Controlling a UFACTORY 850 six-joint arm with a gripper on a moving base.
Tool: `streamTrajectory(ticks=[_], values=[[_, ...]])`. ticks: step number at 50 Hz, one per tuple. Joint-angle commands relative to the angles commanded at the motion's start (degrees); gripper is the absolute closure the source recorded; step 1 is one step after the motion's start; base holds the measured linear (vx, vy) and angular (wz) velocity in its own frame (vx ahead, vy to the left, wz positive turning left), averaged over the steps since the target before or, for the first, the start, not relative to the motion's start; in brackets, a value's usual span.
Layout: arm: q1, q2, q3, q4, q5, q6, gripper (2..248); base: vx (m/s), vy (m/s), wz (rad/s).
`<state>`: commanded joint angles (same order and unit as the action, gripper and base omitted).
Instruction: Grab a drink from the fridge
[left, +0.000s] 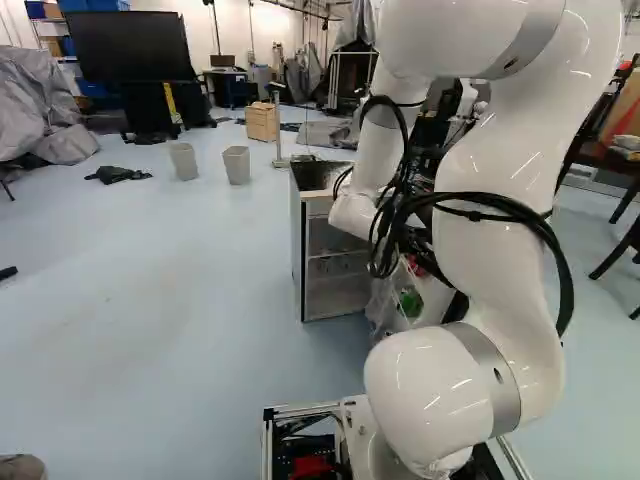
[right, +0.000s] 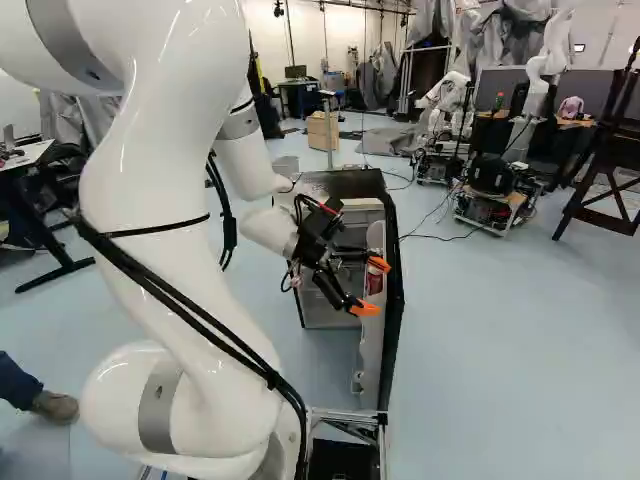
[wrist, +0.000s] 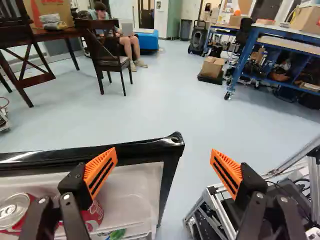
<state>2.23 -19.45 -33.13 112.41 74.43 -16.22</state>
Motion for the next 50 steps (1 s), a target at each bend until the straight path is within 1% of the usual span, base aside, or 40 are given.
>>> streamTrajectory(ticks=[19, 27, 30, 35, 40, 46, 50], values=[[-6.4, -2.2, -4.4, 0.0, 0.0, 0.0, 3, 0.0, 0.0, 0.0], [-8.9, -3.1, -6.3, 0.0, 0.0, 0.0, 3, 0.0, 0.0, 0.0], [-9.6, -3.4, -6.8, 0.0, 0.0, 0.0, 3, 0.0, 0.0, 0.0], [-10.0, -3.6, -7.2, 0.0, 0.0, 0.0, 3, 0.0, 0.0, 0.0], [-9.9, -3.4, -6.9, 0.0, 0.0, 0.0, 3, 0.0, 0.0, 0.0], [-8.8, -2.7, -5.4, -0.2, 0.0, 0.0, 3, 0.0, 0.0, 0.0], [-7.7, -1.9, -4.0, -1.2, 0.0, 0.0, 3, 0.0, 0.0, 0.0]])
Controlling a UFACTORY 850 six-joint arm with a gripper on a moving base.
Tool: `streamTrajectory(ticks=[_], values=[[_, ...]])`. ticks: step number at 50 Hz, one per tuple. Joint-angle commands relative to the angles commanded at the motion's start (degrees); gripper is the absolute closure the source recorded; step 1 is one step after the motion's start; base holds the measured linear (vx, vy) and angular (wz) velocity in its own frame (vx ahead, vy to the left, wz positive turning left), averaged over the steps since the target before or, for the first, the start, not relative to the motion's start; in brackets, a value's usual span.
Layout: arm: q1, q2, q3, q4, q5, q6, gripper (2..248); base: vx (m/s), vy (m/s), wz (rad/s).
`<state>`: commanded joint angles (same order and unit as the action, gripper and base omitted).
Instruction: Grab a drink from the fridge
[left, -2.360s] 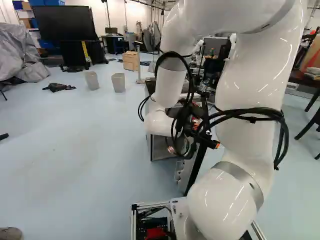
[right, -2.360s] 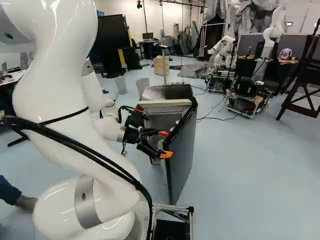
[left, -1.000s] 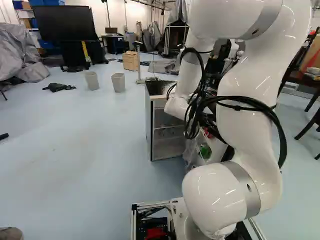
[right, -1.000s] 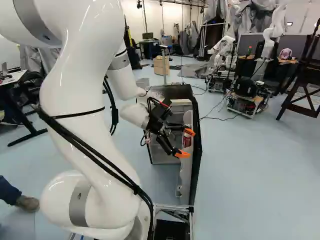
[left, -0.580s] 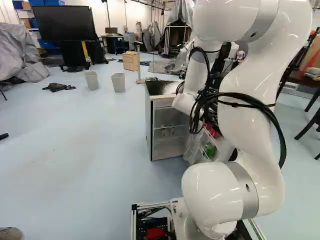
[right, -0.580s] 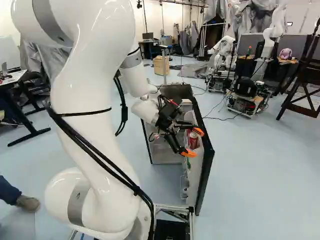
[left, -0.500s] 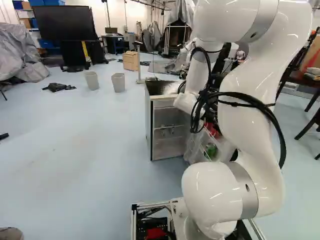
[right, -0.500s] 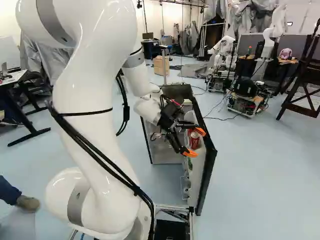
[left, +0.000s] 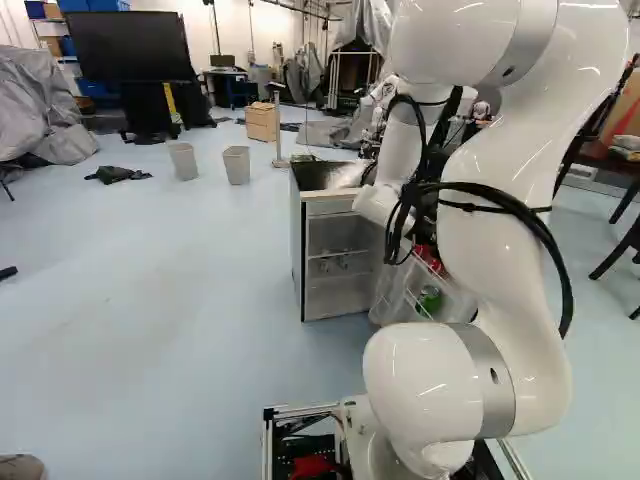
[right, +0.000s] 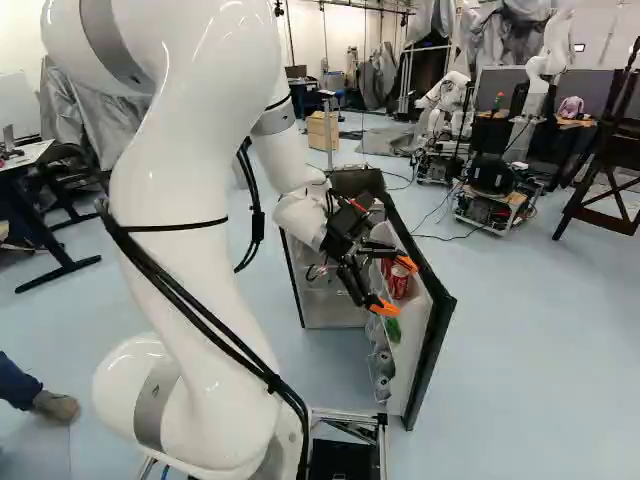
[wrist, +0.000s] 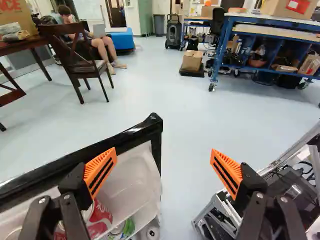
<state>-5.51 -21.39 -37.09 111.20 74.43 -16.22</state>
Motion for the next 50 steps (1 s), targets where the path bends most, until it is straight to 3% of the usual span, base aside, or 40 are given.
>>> streamTrajectory(ticks=[41, 50], values=[[14.8, 9.9, 16.6, -23.5, 0.0, 0.0, 3, 0.0, 0.0, 0.0], [16.1, 10.7, 17.7, -28.9, 0.0, 0.0, 3, 0.0, 0.0, 0.0]])
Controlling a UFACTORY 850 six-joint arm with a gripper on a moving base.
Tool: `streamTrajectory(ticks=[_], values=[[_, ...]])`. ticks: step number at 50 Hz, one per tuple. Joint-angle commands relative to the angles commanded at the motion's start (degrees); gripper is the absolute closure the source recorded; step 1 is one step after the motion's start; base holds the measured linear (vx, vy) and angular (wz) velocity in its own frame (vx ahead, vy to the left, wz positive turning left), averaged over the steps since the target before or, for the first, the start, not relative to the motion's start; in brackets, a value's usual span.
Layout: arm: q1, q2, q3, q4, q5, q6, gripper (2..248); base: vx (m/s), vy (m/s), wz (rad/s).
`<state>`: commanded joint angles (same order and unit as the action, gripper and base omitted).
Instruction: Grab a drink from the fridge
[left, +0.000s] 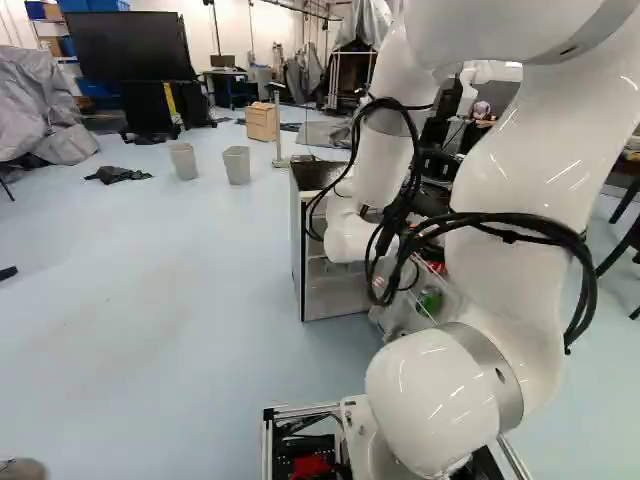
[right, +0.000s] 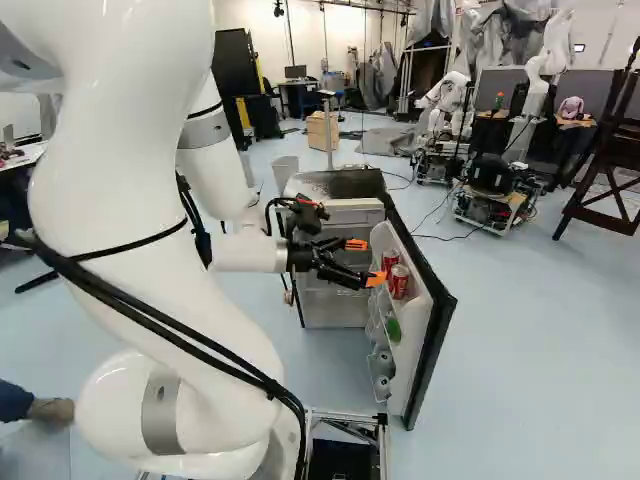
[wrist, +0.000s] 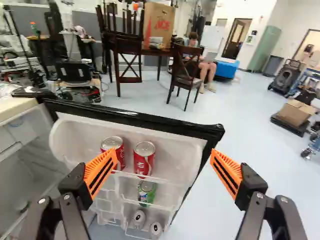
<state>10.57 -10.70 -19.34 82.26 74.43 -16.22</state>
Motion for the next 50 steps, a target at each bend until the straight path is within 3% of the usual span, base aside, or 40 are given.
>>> streamTrajectory(ticks=[14, 31, 50], values=[[0.2, 0.0, 0.1, -8.4, -0.1, 0.0, 3, 0.0, 0.0, 0.0], [0.3, -3.6, -0.4, -18.7, -0.9, 0.0, 3, 0.0, 0.0, 0.0], [2.8, -5.6, 2.0, -30.2, -2.0, 0.0, 3, 0.0, 0.0, 0.0]])
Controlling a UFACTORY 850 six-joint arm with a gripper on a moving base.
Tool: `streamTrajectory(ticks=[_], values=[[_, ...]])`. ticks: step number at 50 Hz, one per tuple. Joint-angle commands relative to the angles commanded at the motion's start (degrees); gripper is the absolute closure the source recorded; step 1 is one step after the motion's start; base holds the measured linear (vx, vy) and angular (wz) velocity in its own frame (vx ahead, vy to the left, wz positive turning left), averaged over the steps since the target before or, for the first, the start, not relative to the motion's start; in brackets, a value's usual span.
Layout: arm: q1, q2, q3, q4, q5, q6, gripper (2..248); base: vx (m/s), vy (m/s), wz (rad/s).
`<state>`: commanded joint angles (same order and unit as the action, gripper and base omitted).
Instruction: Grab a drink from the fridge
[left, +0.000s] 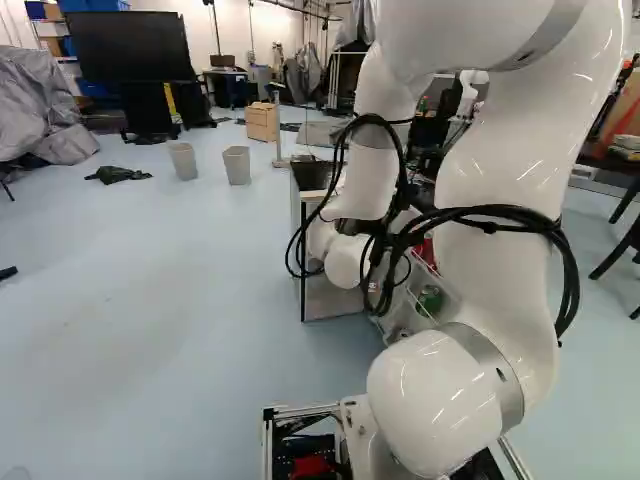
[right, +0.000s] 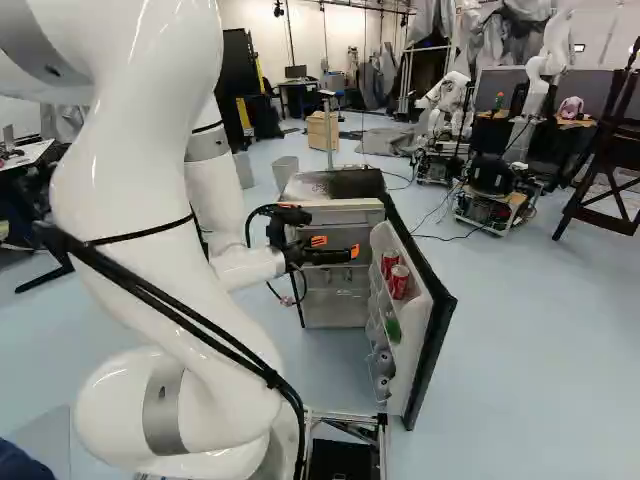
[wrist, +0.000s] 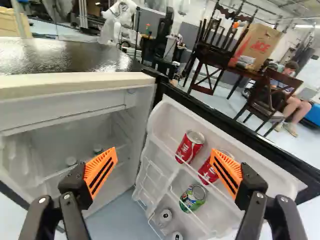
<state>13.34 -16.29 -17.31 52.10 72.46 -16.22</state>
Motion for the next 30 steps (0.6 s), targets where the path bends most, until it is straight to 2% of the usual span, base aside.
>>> streamTrajectory(ticks=[21, 30], values=[[0.2, -4.7, -1.2, -12.7, -1.1, 0.1, 3, 0.0, 0.0, 0.0], [0.2, -6.8, -1.8, -17.7, -1.6, 3.9, 3, 0.0, 0.0, 0.0]])
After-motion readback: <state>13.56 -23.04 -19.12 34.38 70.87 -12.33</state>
